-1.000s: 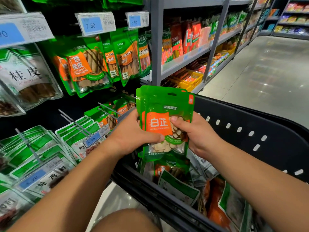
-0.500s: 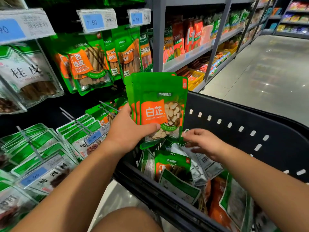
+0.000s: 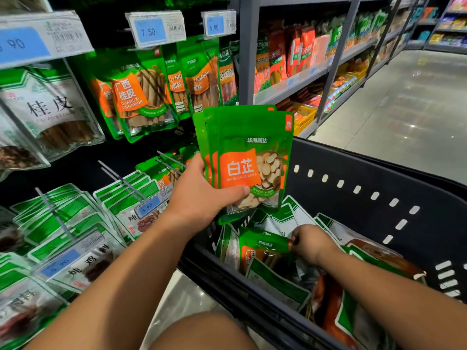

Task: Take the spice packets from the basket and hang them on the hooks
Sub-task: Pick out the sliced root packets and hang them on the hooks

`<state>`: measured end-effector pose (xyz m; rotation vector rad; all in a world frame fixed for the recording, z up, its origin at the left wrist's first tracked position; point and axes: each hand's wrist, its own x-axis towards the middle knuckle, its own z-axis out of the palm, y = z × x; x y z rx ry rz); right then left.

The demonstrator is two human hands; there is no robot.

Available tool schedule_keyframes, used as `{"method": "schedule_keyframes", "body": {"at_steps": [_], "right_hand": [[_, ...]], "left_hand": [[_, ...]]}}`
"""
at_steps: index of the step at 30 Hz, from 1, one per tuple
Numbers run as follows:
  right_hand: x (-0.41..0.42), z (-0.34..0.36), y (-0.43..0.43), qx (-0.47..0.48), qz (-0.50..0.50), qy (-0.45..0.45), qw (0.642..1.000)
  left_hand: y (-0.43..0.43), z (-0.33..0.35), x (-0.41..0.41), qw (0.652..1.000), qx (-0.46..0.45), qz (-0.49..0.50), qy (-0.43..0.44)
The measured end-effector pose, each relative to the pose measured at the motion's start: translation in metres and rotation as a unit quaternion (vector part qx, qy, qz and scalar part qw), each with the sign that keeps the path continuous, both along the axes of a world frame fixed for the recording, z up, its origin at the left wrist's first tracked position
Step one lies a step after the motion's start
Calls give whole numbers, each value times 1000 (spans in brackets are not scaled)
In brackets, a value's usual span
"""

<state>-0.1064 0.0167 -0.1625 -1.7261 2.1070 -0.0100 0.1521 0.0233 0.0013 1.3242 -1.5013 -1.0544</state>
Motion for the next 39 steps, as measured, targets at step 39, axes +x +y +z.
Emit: {"method": "schedule_keyframes", "body": {"at_steps": [39], "right_hand": [[-38,157,-14,-382,-313,-502,710]], "left_hand": [[-6,-7,-2,993,-49,98,-38]]}}
